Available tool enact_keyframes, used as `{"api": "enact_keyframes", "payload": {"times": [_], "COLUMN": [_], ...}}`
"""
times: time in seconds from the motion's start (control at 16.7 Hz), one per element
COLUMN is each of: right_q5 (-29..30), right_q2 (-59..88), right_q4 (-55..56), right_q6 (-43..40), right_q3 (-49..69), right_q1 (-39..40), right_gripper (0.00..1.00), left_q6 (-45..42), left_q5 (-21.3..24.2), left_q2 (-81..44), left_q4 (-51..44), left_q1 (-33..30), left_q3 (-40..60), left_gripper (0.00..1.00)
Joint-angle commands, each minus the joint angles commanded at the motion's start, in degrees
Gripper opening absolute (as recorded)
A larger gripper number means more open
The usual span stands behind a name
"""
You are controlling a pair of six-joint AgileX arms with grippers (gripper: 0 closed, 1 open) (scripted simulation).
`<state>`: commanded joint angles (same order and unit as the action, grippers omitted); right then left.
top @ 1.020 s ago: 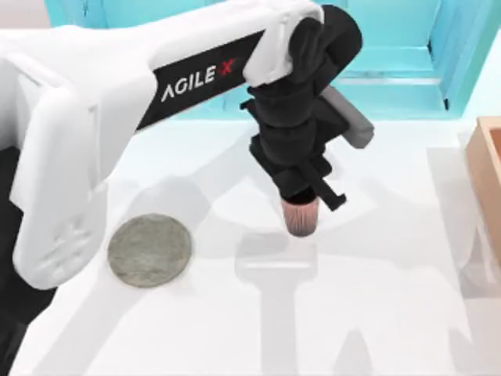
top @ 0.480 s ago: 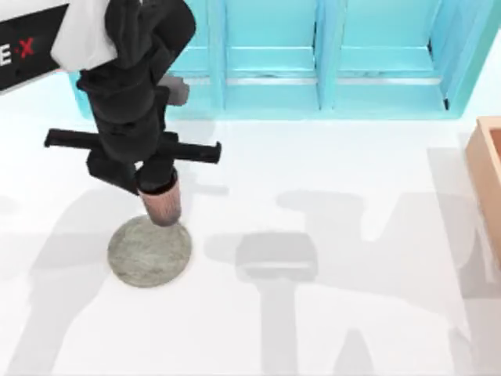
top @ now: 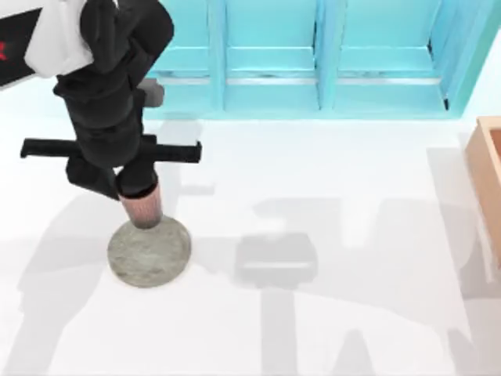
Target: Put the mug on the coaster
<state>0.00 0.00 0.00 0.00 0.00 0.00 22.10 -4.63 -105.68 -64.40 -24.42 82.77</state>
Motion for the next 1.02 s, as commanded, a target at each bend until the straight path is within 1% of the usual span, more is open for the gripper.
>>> {"api": "enact_keyframes", "payload": {"times": [0.12,0.42,0.72,1.02], "right_q5": [0.00,0.00,0.00,0.00], "right_q2": [0.00,0.00,0.00,0.00], "right_q4": [0.00,0.00,0.00,0.00], "right_q6": [0.00,0.00,0.00,0.00], "right_q3": [0.00,0.00,0.00,0.00], "right_q1": [0.00,0.00,0.00,0.00], "right_gripper": [1.00,1.00,1.00,1.00], "left_q6": [0.10,0.32,0.40,0.40], "left_q5": [0.00,-0.02,-0.04,-0.04], "left_q2": [-0.86,-3.48,-4.31,-4.31], "left_q4": [2.10,12.44,13.58,13.58], "left_q1": [0.03,0.00,-0.04,-0.04], "left_q3": [-1.84,-8.05,-9.04,-9.04], "left_gripper": [0.00,0.00,0.00,0.38]}}
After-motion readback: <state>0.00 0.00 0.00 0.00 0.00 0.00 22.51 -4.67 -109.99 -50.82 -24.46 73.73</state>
